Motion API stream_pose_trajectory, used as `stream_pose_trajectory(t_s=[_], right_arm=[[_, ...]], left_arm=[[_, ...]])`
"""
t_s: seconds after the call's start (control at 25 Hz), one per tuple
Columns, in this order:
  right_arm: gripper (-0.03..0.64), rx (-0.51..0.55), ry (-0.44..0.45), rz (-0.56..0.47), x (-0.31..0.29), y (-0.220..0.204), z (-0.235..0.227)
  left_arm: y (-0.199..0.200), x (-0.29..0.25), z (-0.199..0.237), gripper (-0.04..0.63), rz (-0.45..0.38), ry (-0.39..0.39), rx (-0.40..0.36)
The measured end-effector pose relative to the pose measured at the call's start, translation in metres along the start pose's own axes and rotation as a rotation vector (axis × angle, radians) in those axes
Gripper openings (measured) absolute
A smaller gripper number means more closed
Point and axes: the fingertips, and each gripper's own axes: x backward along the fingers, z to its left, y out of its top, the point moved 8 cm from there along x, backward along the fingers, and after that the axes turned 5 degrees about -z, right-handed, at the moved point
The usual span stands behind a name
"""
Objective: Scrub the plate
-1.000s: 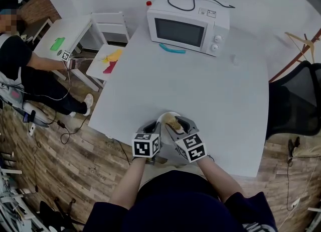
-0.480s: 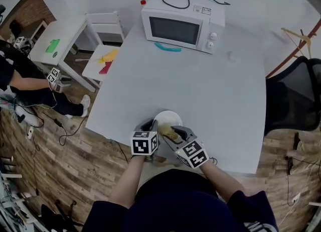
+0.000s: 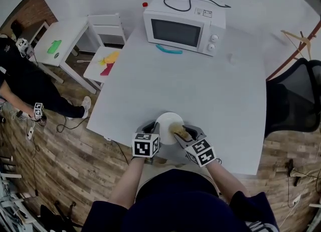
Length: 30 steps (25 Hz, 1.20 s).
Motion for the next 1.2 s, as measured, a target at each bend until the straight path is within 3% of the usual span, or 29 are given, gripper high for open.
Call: stream_pose_trajectory(t_s=[0.6,1.2], right_arm=[[0.181,-0.025,-0.086,-0.059,-0.033,0.035,-0.015],[0.181,-0.016,0.070,-0.071,-0.032,0.035,0.022]], left_arm=[[-0.003,0.007,-0.003,0.052,-0.016,-0.010,0.025],[-0.003,0.002,0.002,0.051,-0.014,0.034,0.035]])
